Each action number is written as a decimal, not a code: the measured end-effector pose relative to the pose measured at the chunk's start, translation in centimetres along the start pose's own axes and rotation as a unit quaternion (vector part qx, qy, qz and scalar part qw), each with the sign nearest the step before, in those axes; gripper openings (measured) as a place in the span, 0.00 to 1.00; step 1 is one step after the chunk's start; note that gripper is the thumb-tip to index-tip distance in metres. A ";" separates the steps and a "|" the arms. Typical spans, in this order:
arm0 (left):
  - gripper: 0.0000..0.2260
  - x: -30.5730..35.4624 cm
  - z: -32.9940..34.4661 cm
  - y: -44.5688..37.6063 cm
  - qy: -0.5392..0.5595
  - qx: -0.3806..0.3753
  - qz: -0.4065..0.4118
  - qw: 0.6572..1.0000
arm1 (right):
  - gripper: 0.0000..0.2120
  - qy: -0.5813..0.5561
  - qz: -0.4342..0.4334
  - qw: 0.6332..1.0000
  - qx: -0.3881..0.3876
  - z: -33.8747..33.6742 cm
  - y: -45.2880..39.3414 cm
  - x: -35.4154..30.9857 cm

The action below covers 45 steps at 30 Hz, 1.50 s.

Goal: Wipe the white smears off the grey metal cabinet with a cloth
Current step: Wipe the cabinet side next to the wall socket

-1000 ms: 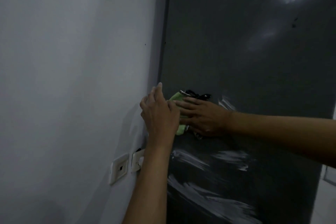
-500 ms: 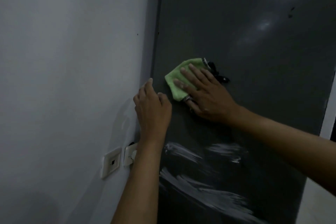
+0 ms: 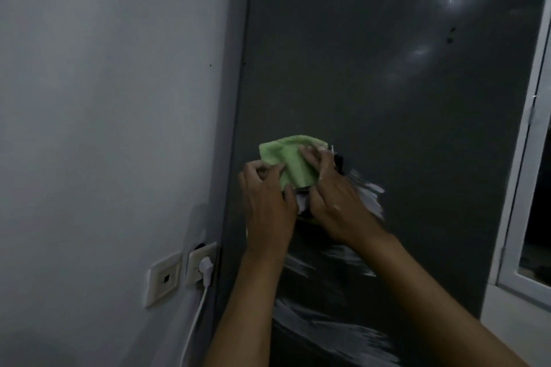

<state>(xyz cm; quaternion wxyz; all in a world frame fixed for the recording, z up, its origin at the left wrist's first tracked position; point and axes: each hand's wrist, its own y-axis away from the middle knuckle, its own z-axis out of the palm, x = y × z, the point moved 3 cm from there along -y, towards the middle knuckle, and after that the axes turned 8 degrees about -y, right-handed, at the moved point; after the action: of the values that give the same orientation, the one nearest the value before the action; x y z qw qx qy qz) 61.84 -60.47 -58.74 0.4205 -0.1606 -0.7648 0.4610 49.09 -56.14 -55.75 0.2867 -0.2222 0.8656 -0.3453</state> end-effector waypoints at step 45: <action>0.29 1.8 8.7 2.6 -0.143 -0.036 0.053 0.988 | 0.11 0.020 -0.187 0.910 0.370 -11.7 3.1 -0.6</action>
<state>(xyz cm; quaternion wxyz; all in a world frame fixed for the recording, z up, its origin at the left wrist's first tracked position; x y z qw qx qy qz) 53.52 -62.90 -61.98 0.2756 -0.1482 -0.8234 0.4733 41.32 -48.22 -50.78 0.2614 -0.2514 0.6240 -0.6921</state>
